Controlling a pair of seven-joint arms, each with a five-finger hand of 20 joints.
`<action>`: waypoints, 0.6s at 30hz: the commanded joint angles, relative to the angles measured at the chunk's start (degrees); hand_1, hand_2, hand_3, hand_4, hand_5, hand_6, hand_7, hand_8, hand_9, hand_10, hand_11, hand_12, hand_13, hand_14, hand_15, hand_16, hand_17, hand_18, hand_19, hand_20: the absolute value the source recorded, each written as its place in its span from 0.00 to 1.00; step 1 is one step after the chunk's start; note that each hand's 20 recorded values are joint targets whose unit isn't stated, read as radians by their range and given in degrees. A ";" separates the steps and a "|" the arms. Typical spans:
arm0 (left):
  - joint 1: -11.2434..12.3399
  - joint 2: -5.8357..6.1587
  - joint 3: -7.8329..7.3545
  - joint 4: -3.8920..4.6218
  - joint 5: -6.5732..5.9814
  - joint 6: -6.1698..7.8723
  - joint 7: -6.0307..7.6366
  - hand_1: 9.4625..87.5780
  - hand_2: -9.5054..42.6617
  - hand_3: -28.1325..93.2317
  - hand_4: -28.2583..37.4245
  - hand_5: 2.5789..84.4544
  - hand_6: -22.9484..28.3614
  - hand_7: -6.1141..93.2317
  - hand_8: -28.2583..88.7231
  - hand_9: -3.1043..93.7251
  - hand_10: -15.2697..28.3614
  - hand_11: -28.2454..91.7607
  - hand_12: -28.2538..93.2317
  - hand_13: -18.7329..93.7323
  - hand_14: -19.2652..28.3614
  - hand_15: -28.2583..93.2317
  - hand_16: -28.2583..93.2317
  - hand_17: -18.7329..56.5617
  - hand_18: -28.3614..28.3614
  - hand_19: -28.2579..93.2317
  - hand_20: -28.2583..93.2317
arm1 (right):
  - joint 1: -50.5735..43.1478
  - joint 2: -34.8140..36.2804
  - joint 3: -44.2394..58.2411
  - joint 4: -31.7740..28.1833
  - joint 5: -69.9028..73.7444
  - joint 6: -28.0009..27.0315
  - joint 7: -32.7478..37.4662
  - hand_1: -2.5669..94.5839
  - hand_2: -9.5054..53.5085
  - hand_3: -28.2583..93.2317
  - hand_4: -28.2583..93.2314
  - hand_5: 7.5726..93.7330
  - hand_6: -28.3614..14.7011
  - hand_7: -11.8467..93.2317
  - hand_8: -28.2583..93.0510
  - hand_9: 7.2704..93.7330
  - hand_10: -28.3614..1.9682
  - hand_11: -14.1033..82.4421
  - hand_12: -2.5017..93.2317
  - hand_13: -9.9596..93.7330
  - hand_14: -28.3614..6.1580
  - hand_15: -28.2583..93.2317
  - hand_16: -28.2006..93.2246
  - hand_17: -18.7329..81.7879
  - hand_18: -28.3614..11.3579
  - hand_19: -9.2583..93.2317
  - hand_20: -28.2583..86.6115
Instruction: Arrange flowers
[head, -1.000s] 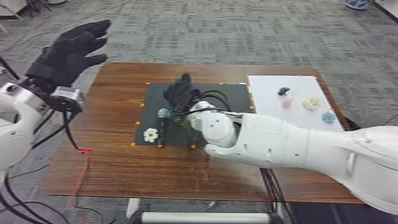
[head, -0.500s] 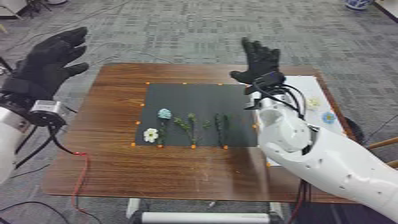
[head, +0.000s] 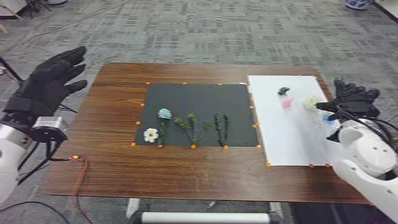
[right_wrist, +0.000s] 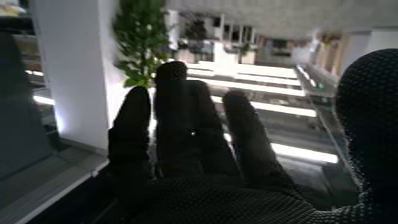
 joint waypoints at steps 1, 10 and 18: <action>0.63 -0.85 -0.67 -0.13 0.36 0.02 -0.59 0.17 0.10 0.79 0.00 0.20 0.48 0.23 0.16 0.14 0.51 0.31 0.39 0.17 0.59 0.43 0.23 0.00 0.82 0.51 0.30 | -3.31 -0.54 -0.55 2.20 1.69 0.52 -1.39 0.25 0.00 0.90 0.00 0.35 0.60 0.35 0.12 0.42 0.66 0.36 0.23 0.44 0.47 0.80 0.41 0.28 0.18 0.77 0.71; 0.11 -0.72 -0.48 0.00 0.54 0.07 -1.07 0.17 0.10 0.79 0.00 0.20 0.48 0.24 0.16 0.14 0.51 0.31 0.39 0.17 0.59 0.43 0.23 0.01 0.82 0.51 0.30 | 4.25 -1.59 -8.85 8.06 -0.38 -0.78 0.50 0.29 0.00 0.91 0.00 0.40 0.66 0.38 0.09 0.48 0.72 0.34 0.19 0.51 0.54 0.80 0.42 0.30 0.21 0.78 0.71; 0.74 -0.73 -1.05 -0.28 0.47 0.30 -0.87 0.17 0.10 0.79 0.00 0.20 0.48 0.24 0.16 0.14 0.51 0.31 0.39 0.17 0.59 0.43 0.23 0.00 0.82 0.51 0.30 | 6.63 -0.92 -11.70 9.26 -3.00 4.63 2.07 0.28 0.00 0.95 0.00 0.43 0.68 0.43 0.08 0.50 0.65 0.46 0.26 0.52 0.52 0.82 0.43 0.32 0.21 0.80 0.71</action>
